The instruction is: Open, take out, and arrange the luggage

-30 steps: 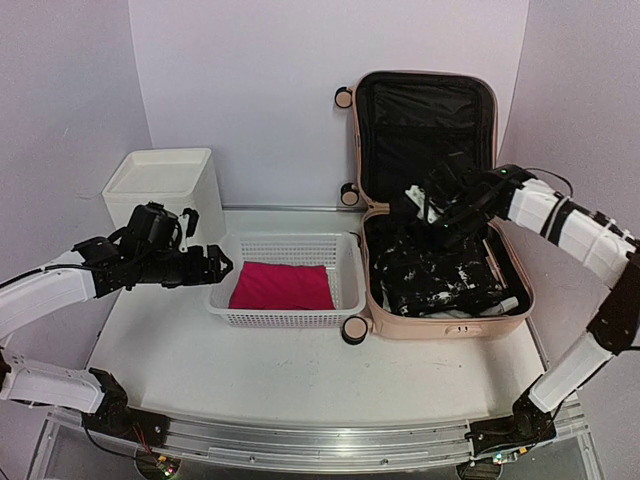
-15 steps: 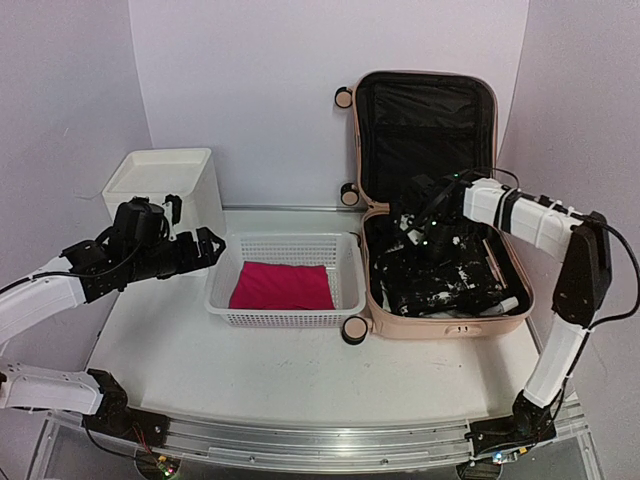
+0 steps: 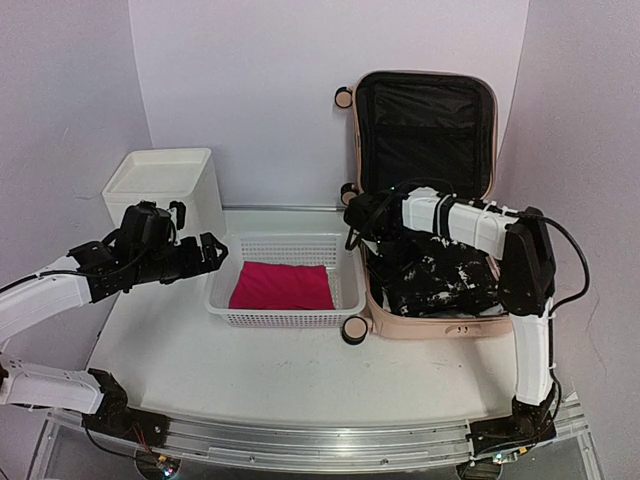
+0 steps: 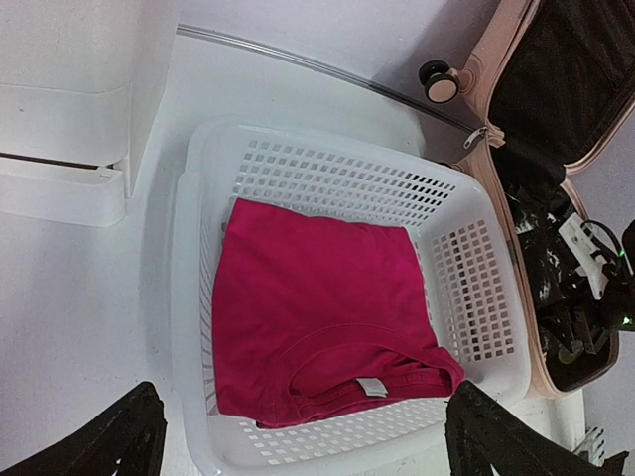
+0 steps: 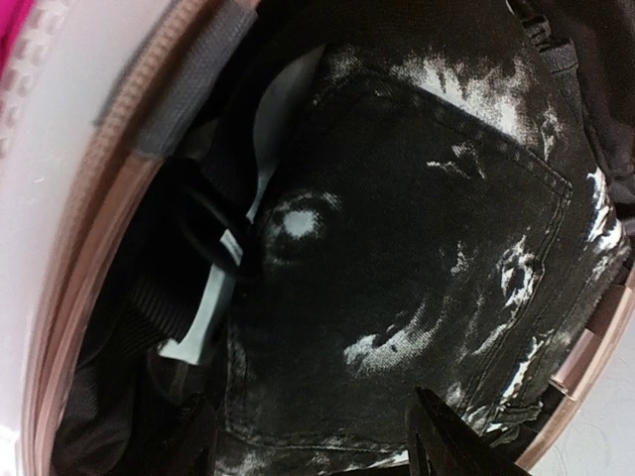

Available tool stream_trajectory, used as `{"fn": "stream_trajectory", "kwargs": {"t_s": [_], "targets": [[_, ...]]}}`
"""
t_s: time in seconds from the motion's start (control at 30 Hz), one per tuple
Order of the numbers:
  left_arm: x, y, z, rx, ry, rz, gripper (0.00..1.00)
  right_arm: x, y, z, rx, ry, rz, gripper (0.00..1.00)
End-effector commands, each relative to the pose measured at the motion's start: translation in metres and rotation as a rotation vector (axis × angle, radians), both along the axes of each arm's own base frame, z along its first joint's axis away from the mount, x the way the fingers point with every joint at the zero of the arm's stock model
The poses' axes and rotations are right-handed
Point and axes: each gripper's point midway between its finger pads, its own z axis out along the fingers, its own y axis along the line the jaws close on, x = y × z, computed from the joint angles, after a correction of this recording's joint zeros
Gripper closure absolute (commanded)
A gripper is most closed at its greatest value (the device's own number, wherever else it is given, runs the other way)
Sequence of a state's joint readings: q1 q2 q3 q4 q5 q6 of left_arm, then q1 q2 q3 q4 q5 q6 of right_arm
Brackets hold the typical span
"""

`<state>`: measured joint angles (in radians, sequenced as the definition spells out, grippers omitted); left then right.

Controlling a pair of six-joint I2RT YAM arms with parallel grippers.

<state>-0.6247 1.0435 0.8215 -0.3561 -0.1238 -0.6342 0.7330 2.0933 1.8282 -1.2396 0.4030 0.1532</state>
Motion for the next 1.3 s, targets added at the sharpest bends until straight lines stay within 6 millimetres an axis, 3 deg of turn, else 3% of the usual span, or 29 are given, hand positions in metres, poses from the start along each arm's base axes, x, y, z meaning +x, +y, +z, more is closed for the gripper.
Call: {"fn": "stream_trajectory", "kwargs": {"t_s": [0.0, 0.47, 0.7, 1.1, 1.27], "targets": [[0.004, -0.004, 0.006, -0.026, -0.024, -0.002, 0.02, 0.009, 0.001, 0.006, -0.072, -0.075, -0.031, 0.34], [-0.002, 0.001, 0.005, -0.031, -0.031, 0.005, 0.02, 0.030, 0.001, -0.029, -0.212, -0.156, -0.100, 0.34], [-0.005, 0.003, 0.006, -0.040, -0.036, 0.006, 0.01, 0.021, 0.005, -0.047, -0.184, -0.101, -0.122, 0.31], [-0.005, 0.001, 0.005, -0.047, -0.026, -0.001, 0.01, 0.003, 0.003, -0.030, 0.043, -0.076, -0.203, 0.35], [-0.003, -0.003, 0.004, -0.054, -0.016, -0.009, 0.01, 0.003, -0.006, -0.031, 0.032, -0.091, -0.207, 0.35]]}}
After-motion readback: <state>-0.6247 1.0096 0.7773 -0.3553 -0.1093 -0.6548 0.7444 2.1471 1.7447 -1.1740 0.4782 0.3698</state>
